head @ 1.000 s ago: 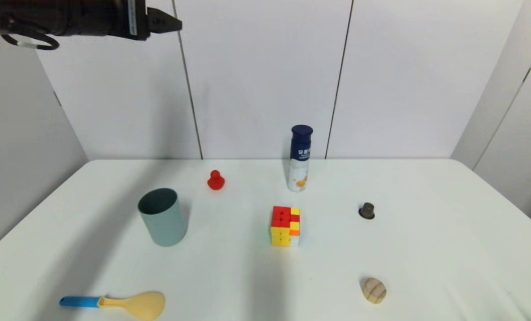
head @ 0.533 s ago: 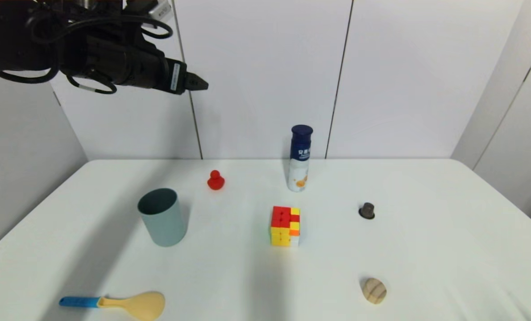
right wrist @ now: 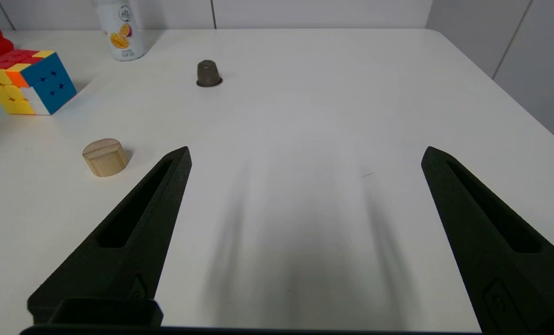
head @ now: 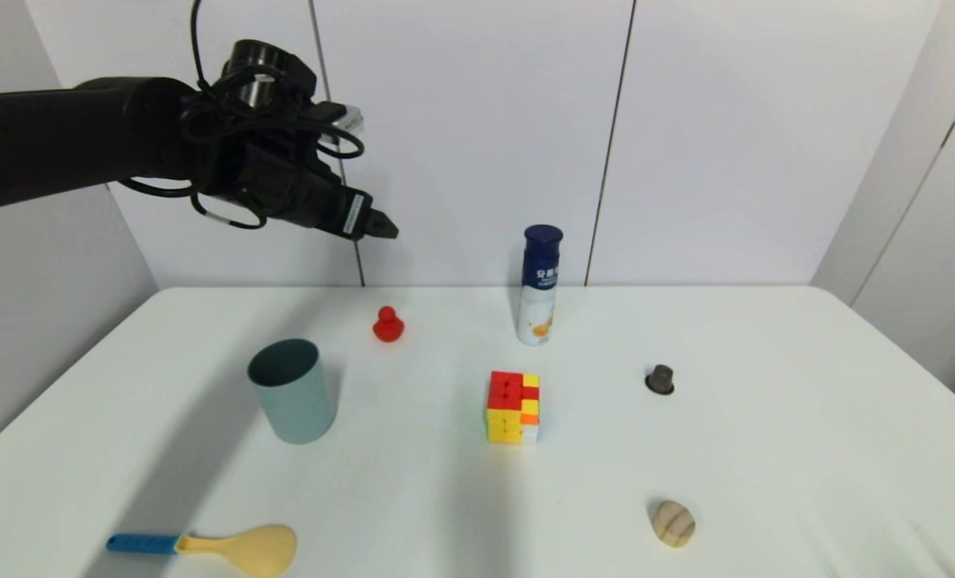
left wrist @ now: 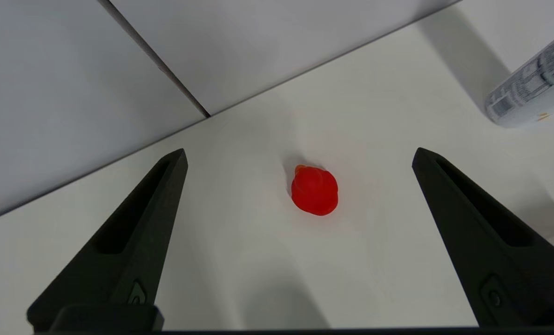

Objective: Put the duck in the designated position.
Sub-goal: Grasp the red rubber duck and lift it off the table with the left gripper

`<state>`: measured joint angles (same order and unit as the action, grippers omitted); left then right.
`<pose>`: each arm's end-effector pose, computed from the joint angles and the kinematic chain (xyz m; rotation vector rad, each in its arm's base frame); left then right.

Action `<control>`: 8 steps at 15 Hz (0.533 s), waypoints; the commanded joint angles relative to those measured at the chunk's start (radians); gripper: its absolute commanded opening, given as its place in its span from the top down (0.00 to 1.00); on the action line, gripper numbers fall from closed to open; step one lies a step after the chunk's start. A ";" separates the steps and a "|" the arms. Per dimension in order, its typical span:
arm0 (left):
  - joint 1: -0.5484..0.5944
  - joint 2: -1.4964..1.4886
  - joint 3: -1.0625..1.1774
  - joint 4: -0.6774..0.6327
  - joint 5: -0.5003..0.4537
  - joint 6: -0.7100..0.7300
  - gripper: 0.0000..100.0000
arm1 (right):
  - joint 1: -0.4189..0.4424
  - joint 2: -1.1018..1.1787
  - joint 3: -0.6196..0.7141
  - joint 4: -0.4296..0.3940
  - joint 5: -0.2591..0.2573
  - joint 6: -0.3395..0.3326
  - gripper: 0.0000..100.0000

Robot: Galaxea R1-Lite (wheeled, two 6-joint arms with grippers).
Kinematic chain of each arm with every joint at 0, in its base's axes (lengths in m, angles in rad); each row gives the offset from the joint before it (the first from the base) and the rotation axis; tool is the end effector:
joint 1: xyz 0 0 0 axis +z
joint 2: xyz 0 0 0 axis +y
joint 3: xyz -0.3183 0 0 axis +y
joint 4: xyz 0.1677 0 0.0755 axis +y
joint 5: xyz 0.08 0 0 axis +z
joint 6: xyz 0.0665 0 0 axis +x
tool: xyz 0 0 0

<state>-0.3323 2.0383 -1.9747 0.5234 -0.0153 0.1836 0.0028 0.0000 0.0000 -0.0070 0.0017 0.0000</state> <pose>0.4133 -0.1437 0.2677 0.2697 0.5506 -0.3906 -0.0041 0.0001 0.0765 0.0000 -0.0070 0.0045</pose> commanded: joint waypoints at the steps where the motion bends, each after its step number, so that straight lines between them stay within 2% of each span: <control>1: -0.004 0.076 0.005 -0.003 -0.002 0.000 0.00 | 0.000 0.002 0.000 -0.001 0.000 0.000 0.00; 8: -0.002 0.174 0.011 -0.003 -0.005 -0.009 0.00 | 0.000 0.002 0.000 -0.001 0.000 0.000 0.00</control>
<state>-0.3353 2.1740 -1.9638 0.5147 -0.0187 0.1749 0.0028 0.0000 0.0000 -0.0070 0.0009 0.0000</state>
